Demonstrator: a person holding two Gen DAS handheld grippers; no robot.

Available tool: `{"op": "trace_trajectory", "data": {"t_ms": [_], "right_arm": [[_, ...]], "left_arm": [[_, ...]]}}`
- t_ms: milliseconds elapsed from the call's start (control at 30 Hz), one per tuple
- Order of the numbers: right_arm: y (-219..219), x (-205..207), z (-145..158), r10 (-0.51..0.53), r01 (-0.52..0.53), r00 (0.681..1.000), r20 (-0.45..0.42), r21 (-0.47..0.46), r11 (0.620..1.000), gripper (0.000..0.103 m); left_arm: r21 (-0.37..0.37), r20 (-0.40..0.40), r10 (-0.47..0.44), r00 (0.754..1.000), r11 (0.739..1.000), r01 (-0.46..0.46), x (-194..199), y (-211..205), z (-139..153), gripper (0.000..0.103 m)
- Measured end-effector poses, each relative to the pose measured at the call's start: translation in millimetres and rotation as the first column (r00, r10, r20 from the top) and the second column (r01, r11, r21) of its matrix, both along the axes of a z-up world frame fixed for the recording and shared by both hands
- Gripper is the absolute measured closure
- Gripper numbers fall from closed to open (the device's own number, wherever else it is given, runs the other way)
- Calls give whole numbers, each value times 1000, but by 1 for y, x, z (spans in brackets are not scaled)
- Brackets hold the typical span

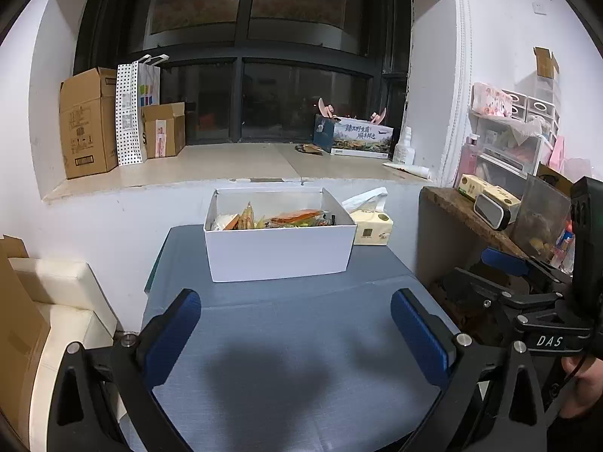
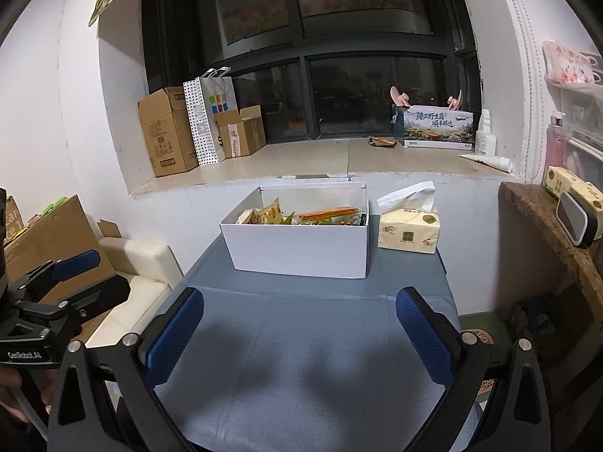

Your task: Organize snacks

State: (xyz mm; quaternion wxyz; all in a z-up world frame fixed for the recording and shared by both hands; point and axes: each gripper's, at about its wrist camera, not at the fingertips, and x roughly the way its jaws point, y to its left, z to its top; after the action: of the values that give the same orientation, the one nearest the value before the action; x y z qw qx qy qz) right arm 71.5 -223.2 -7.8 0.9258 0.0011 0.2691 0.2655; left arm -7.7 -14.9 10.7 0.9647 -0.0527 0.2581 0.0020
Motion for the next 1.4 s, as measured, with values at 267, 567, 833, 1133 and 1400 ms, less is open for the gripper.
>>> {"op": "trace_trajectory", "data": {"t_ms": [267,567,833,1133,1400], "right_arm": [[3,0,-2,3,-3,1000,-4,-8,1000,0],[2,0,-2,0,0,1000,-7,-11,1000,0],[1,-1,-3,-5,5,1000,-12,-11,1000,0],[1,-1,-3,-6,6,1000,-11,-11,1000,0],[2,-1,-4,-4,4,1000,-15,-10,1000,0]], "left_arm": [[1,-6,1,1000,1000,-1,0,0,-3,0],[5,-10,2,1000,1000,-2,0,0,-3,0],[12,-11,6,1000,1000,-6,-1,-1,-2,0],[14,-11,5,1000,1000,-5,-1,-1,-2,0],[16,-12,6,1000,1000,-6,-2,-1,-2,0]]}}
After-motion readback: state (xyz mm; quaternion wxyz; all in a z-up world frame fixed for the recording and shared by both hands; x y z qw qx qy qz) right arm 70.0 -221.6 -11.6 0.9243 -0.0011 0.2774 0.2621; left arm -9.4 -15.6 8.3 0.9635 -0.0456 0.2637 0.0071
